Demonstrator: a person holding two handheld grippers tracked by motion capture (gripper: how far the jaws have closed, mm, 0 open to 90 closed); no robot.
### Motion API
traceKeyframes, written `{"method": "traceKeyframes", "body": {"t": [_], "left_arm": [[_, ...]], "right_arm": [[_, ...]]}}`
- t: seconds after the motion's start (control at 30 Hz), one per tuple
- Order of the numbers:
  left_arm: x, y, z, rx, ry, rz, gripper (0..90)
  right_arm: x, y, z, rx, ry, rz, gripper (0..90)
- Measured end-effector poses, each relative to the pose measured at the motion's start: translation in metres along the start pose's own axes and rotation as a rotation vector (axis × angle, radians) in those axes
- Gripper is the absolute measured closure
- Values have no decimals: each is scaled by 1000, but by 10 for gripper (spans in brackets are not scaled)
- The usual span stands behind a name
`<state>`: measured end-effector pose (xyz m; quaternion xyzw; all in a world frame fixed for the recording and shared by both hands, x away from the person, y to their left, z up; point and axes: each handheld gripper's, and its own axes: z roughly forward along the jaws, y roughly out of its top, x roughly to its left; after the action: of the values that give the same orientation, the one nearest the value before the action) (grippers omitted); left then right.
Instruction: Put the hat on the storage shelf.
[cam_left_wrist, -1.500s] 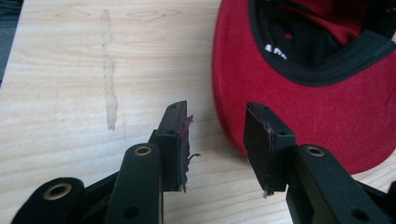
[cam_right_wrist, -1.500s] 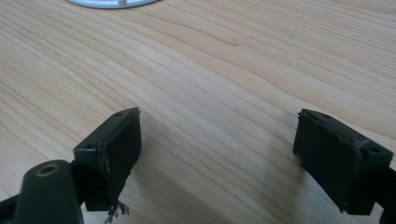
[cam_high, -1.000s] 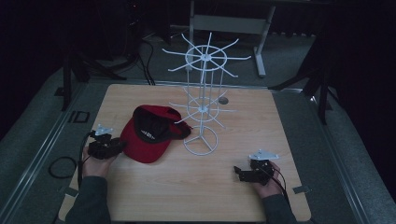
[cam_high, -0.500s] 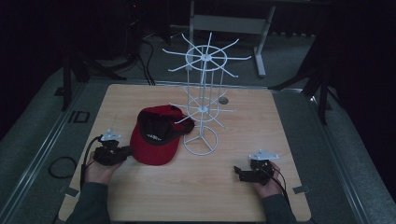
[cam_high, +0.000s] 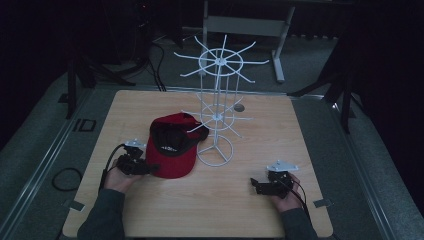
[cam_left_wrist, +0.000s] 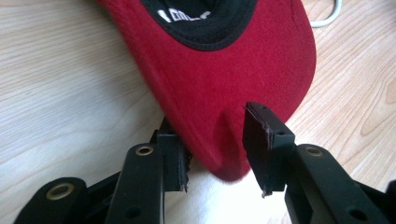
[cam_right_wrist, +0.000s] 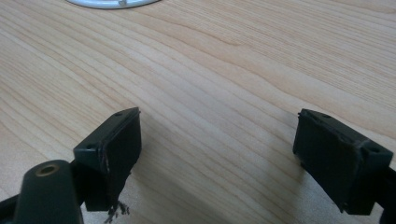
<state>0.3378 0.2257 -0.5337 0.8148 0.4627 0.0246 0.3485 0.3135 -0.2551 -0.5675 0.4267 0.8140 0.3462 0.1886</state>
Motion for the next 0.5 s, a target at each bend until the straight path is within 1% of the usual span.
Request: {"method": "traceKeyframes", "body": {"t": [0.1,0.13,0.2,0.23,0.3,0.37,0.43,0.5], "left_arm": [[1,5,10,57,-43,12,608],[1,6,13,71,-40,21,606],[1,10,18,87,-64,15,601],[0,10,18,94,-66,15,607],[-2,12,18,97,-59,22,627],[-8,13,15,86,-47,41,668],[-12,13,14,78,-34,48,706],[-14,12,13,64,-25,47,723]], "right_arm": [[0,0,0,0,0,0,151],[0,0,0,0,0,1,151],[0,0,0,0,0,0,151],[0,0,0,0,0,0,151],[0,0,0,0,0,0,151],[0,0,0,0,0,0,151],[0,0,0,0,0,0,151],[0,0,0,0,0,0,151]]}}
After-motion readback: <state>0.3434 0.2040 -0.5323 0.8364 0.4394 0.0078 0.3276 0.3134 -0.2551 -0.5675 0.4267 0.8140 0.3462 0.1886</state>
